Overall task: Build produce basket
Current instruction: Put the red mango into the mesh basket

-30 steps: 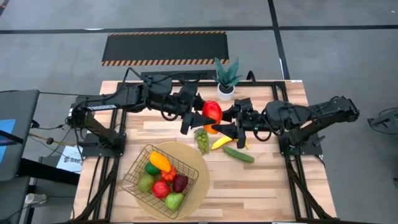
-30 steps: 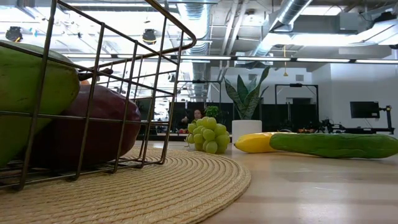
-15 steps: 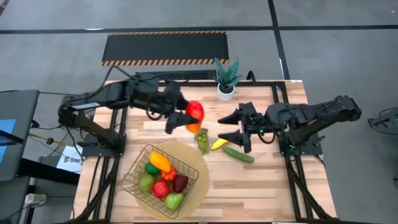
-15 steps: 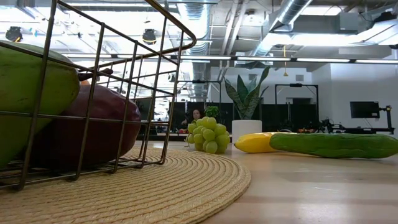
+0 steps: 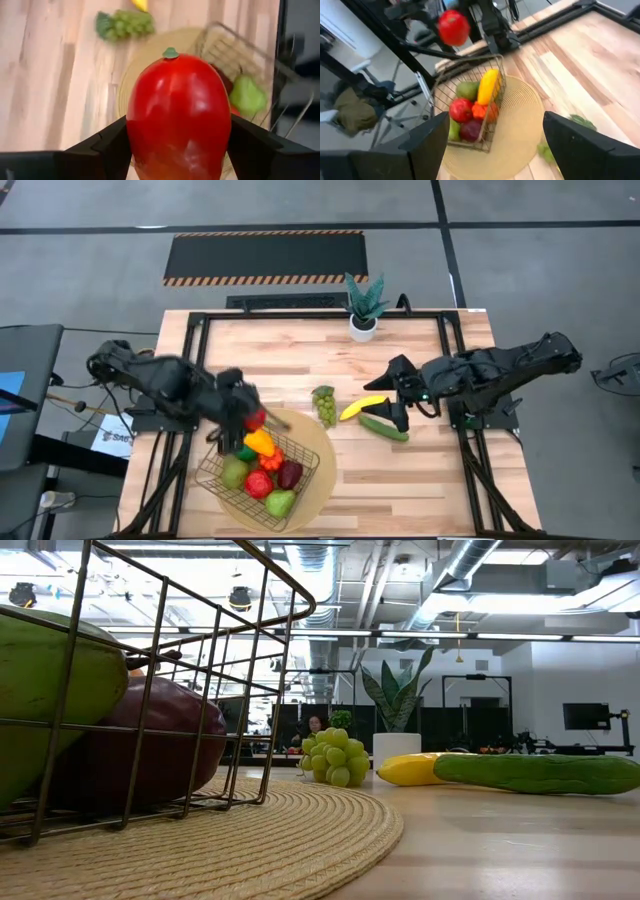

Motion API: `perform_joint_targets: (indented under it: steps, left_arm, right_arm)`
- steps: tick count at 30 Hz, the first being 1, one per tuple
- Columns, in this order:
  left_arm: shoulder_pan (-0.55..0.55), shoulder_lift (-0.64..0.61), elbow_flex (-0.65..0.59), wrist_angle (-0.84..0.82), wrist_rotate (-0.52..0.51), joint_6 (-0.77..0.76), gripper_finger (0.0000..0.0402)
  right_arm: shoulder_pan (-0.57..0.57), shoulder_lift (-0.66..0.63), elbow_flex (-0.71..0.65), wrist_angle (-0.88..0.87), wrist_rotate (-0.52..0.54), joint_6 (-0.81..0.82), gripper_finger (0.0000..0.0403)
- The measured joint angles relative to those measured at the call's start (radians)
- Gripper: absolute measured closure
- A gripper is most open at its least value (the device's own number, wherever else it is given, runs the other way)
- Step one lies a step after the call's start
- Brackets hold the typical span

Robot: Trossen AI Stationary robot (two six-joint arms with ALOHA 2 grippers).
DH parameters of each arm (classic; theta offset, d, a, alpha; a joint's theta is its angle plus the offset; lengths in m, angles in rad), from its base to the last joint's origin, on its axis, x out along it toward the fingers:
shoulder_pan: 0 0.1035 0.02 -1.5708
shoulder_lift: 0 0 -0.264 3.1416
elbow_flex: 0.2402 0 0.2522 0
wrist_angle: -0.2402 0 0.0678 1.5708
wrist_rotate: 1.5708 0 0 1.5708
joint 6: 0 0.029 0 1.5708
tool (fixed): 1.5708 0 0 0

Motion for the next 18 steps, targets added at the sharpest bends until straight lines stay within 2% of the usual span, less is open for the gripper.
perform_joint_targets:
  steps: [7,12,18]
  left_arm:
    - [-0.109,0.152,0.0,0.03,0.031,0.274,0.0137]
    - [-0.108,0.275,0.0,0.084,0.091,0.462,0.0135]
    - [-0.098,0.358,0.0,0.115,0.077,0.697,0.0134]
  right_arm:
    - [-0.023,0.01,-0.001,-0.019,0.001,-0.008,0.0063]
    - [-0.036,0.012,0.0,-0.047,-0.001,-0.022,0.0062]
    - [-0.036,0.012,0.0,-0.08,-0.015,-0.037,0.0065]
